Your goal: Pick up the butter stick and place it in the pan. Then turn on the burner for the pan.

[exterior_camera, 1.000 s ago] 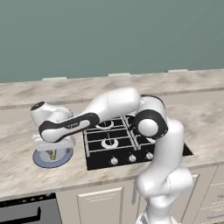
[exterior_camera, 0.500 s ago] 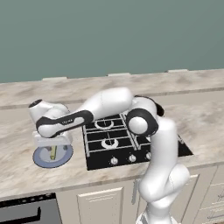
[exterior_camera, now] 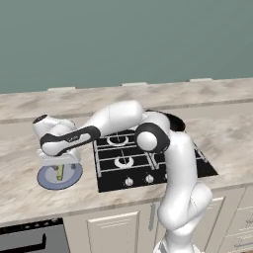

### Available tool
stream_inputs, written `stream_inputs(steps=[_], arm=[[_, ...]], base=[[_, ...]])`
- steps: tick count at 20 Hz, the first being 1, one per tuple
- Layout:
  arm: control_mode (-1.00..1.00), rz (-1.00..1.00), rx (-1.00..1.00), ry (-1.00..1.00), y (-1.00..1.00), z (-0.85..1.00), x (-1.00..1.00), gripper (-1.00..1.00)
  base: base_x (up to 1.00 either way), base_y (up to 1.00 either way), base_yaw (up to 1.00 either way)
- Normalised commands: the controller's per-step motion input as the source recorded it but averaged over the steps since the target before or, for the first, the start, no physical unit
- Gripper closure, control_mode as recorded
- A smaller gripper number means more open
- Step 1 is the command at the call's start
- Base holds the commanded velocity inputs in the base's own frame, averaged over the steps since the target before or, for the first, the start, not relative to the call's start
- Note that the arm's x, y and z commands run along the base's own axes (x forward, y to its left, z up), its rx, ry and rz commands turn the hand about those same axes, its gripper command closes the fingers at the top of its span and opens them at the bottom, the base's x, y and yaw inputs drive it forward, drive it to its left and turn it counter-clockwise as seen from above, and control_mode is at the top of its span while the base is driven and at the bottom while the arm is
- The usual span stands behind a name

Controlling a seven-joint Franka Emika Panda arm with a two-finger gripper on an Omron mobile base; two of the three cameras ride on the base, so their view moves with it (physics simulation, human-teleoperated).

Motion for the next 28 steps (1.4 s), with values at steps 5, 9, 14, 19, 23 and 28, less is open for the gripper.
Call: stream_inputs(steps=[5, 9, 14, 19, 23, 28], arm=[[-1.00, 0.00, 0.01, -0.02, 0.02, -0.31, 0.20, -1.00], [-1.00, 0.00, 0.02, -0.01, 0.03, -0.20, 0.22, -1.00], [-1.00, 0.00, 0.06, 0.00, 0.04, -0.17, 0.14, -1.00], [-1.00, 0.00, 0.06, 0.00, 0.02, -0.23, 0.01, -1.00], [-1.00, 0.00, 0.05, 0.00, 0.00, -0.37, 0.00, -1.00], [-1.00, 0.01, 0.00, 0.03, 0.01, -0.29, -0.01, 1.00]], base=[[0.00, 0.00, 0.00], [0.00, 0.00, 0.00], [0.00, 0.00, 0.00], [0.00, 0.00, 0.00], [0.00, 0.00, 0.00], [0.00, 0.00, 0.00]])
